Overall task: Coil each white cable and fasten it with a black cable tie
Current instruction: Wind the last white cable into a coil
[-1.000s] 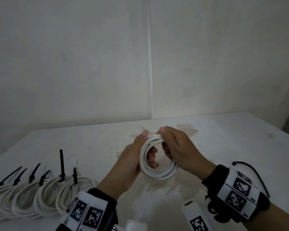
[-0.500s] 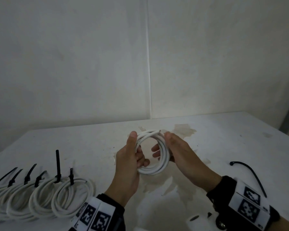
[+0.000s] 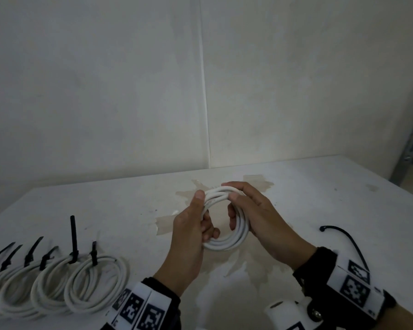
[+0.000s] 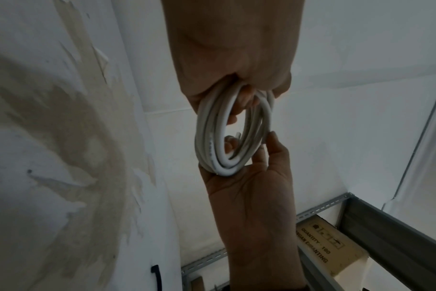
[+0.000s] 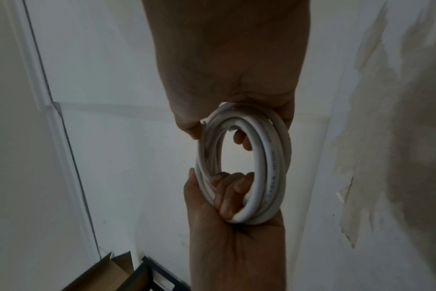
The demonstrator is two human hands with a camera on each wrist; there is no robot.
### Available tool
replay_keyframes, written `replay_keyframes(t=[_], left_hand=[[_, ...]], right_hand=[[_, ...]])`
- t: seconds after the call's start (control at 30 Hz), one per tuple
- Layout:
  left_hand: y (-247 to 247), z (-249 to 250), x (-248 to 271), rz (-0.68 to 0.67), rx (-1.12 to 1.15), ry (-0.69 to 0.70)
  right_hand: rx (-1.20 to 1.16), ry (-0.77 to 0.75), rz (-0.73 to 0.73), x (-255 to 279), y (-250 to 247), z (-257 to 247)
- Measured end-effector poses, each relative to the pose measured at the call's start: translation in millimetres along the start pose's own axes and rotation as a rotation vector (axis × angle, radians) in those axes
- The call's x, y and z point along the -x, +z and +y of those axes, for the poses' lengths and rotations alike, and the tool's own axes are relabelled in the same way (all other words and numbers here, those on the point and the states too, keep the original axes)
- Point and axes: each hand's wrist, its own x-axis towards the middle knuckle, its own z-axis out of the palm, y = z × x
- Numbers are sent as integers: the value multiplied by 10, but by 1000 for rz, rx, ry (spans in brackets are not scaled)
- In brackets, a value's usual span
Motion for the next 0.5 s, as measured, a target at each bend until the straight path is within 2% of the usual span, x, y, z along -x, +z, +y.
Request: replay_keyframes(t=[0.23, 0.43, 0.5], left_hand=[[127, -41, -29, -26, 8, -2], [259, -35, -71, -40, 20, -21], [286, -40, -77, -58, 20, -29]], right_hand=[[-124, 57, -11, -5, -191, -14], [74, -87, 37, 29, -274, -1], [80, -86, 19, 20, -321, 1]])
